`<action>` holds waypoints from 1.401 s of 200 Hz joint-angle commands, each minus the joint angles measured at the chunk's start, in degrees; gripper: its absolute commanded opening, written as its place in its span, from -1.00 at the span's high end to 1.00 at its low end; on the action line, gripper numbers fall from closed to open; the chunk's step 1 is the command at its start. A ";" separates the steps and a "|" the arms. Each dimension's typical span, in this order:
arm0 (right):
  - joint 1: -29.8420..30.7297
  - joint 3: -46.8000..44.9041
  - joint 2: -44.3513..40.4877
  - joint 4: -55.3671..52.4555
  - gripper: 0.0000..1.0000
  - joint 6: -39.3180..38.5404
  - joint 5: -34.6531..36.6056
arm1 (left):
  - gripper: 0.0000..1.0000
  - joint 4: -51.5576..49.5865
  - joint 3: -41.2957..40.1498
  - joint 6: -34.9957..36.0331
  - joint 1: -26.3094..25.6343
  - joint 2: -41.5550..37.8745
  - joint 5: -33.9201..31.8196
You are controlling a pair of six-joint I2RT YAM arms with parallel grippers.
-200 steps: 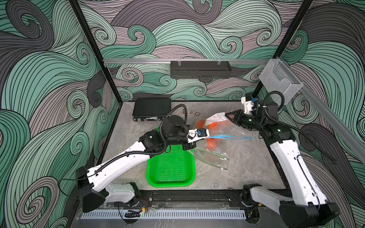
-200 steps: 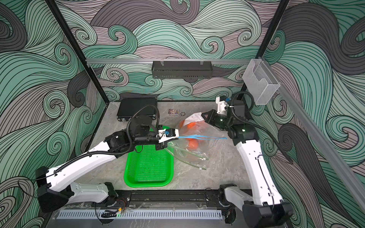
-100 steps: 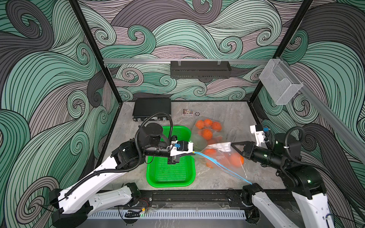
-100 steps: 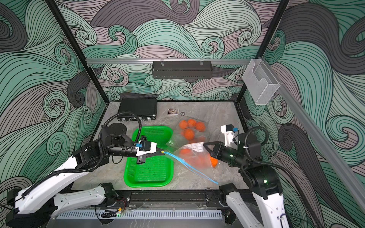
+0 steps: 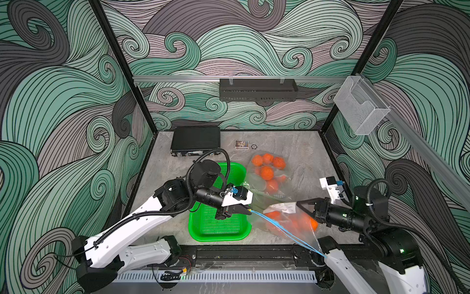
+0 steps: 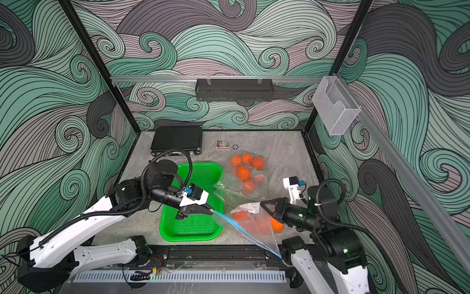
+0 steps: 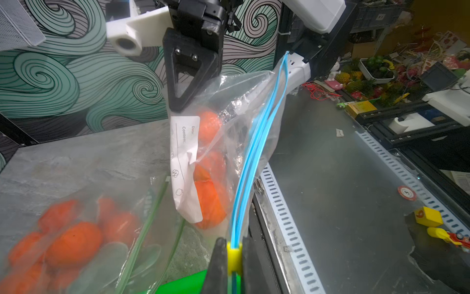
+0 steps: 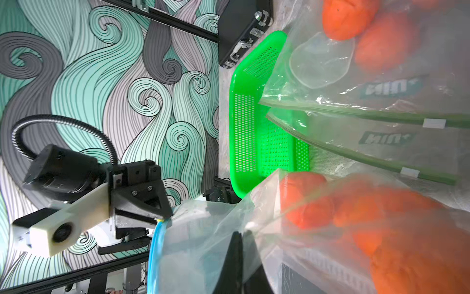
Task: Open the zip-top bag and take out the orange
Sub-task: Adjust the zipper food storage bag at the center of the board.
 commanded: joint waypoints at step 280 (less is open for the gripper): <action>-5.50 -16.94 23.04 48.53 1.00 -8.72 21.35 | 0.63 23.47 7.94 3.58 13.04 29.10 -10.06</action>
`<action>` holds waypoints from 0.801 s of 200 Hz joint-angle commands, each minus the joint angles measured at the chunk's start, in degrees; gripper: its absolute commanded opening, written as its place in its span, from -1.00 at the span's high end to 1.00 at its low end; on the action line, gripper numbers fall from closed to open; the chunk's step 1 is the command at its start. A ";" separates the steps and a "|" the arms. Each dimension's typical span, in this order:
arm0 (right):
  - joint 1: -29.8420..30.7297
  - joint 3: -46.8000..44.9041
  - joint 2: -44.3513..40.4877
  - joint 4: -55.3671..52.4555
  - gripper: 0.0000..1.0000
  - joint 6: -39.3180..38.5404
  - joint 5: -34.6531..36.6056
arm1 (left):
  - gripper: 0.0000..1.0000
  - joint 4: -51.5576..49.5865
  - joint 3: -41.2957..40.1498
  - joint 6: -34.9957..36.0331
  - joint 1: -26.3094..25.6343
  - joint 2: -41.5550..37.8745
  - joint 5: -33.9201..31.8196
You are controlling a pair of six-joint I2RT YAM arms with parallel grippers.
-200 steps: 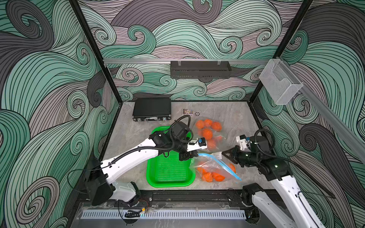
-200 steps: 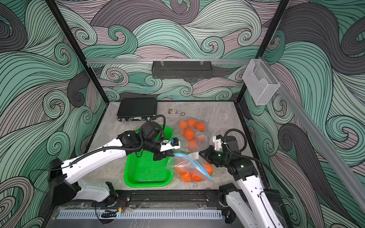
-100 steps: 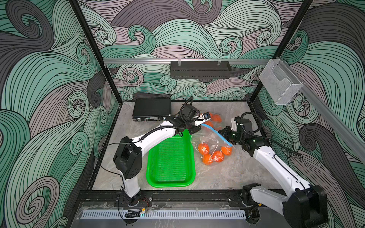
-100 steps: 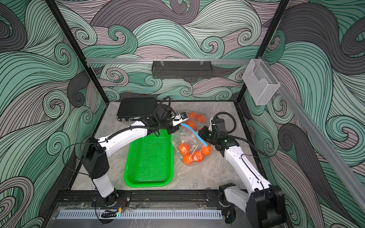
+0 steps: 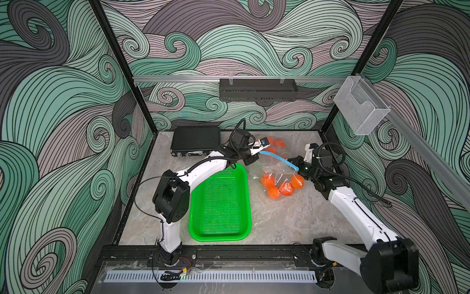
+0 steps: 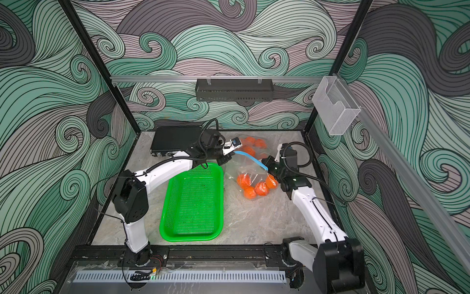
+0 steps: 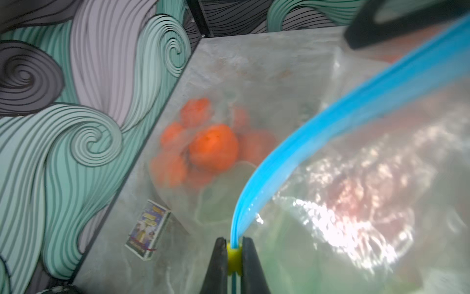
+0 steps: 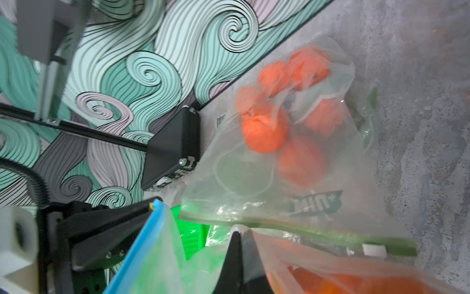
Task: Open the zip-top bag and take out the orange
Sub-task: Adjust the zipper food storage bag at the center of the board, then place the zipper food storage bag at the center of the board.
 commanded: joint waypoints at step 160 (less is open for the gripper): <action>6.70 -8.22 -27.90 -42.09 -0.04 2.32 -6.12 | 0.02 -2.76 -38.61 -50.54 -14.11 -43.98 8.02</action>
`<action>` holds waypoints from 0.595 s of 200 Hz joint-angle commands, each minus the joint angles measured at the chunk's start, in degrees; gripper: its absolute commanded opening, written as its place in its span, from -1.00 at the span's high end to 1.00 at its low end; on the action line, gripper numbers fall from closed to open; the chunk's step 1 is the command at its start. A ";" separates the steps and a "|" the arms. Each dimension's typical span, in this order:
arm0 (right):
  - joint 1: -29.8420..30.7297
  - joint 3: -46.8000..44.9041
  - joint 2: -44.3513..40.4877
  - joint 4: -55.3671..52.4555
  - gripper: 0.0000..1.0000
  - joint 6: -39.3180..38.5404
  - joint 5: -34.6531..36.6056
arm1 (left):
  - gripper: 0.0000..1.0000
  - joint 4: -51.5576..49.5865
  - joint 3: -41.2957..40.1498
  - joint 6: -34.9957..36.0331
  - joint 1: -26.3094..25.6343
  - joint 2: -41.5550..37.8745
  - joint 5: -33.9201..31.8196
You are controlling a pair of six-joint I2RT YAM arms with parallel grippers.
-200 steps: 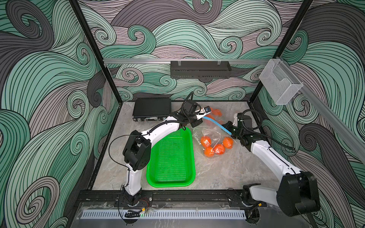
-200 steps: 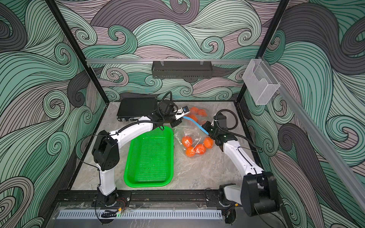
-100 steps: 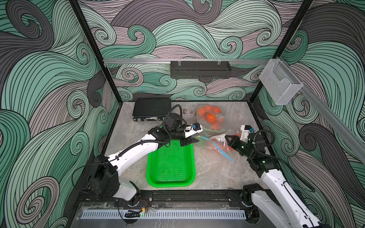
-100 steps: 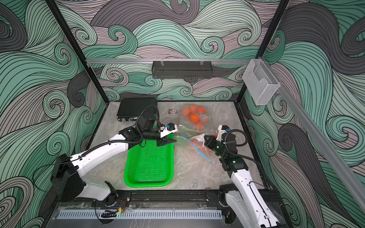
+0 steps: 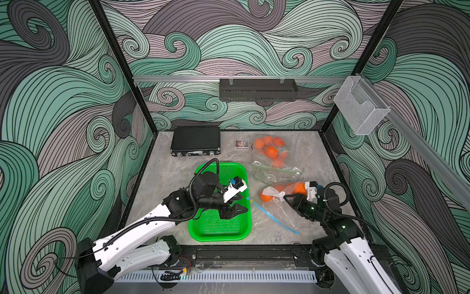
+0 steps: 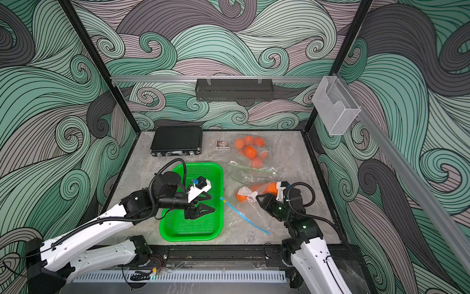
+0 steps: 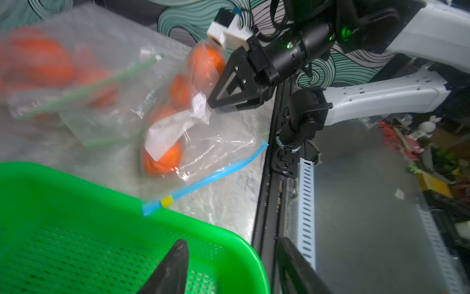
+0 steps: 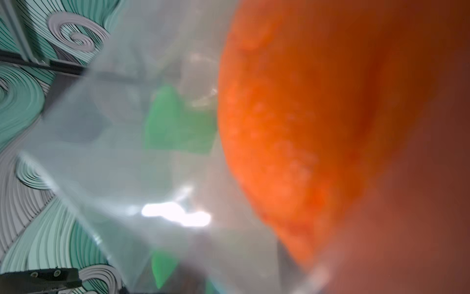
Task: Open the zip-top bag and take out the orange
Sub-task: Place the zipper food storage bag at the center of the board.
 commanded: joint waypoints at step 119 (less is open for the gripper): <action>-2.22 27.13 29.83 -19.98 -0.64 -24.50 21.06 | 0.01 -15.27 18.35 -11.13 -2.33 21.06 -1.22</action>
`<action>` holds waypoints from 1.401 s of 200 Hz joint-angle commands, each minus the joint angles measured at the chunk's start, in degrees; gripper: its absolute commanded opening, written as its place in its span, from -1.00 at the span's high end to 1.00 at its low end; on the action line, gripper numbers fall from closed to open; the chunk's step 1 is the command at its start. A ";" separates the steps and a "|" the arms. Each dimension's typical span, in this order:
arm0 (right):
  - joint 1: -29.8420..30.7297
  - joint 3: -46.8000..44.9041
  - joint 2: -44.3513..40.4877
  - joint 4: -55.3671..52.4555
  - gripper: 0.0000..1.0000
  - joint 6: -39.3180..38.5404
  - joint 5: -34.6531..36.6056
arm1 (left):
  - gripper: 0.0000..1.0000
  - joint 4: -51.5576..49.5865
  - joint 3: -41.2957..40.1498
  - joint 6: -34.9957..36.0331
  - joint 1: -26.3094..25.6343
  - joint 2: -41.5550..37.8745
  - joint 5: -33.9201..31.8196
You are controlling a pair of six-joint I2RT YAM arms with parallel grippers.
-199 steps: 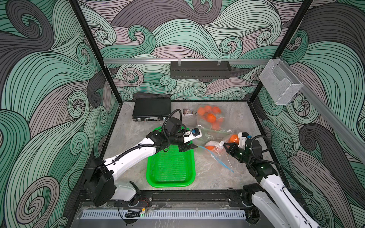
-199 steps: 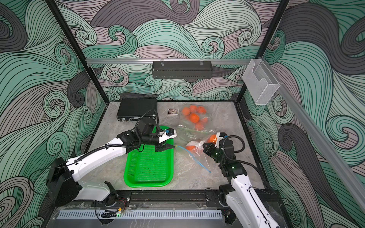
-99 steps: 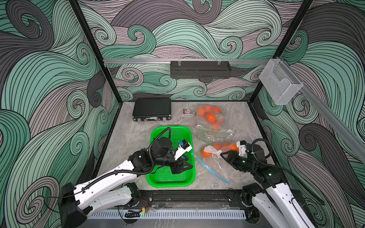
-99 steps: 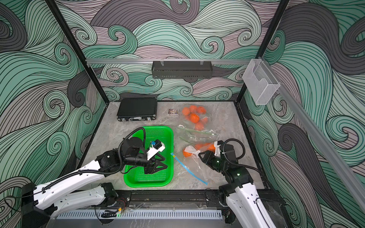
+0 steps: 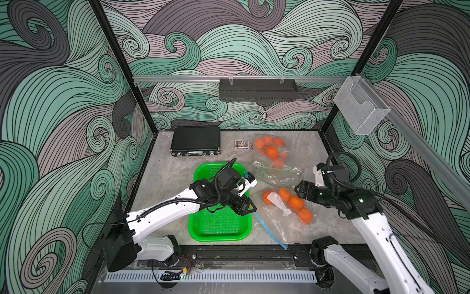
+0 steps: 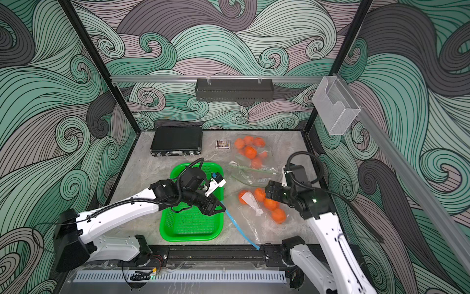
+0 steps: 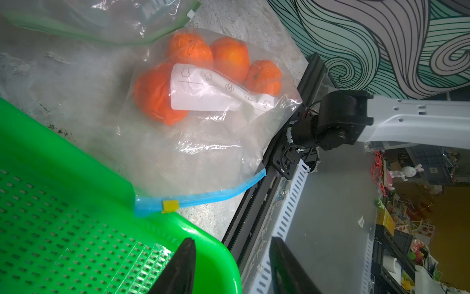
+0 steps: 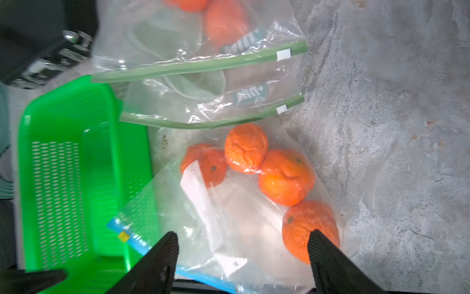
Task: Open the zip-top bag and take out the orange
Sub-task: Place the zipper food storage bag at the center of the board.
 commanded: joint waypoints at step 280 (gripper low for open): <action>-12.52 -22.09 4.37 25.65 -0.09 3.61 3.80 | 0.01 -6.07 11.00 8.18 -0.60 15.19 2.75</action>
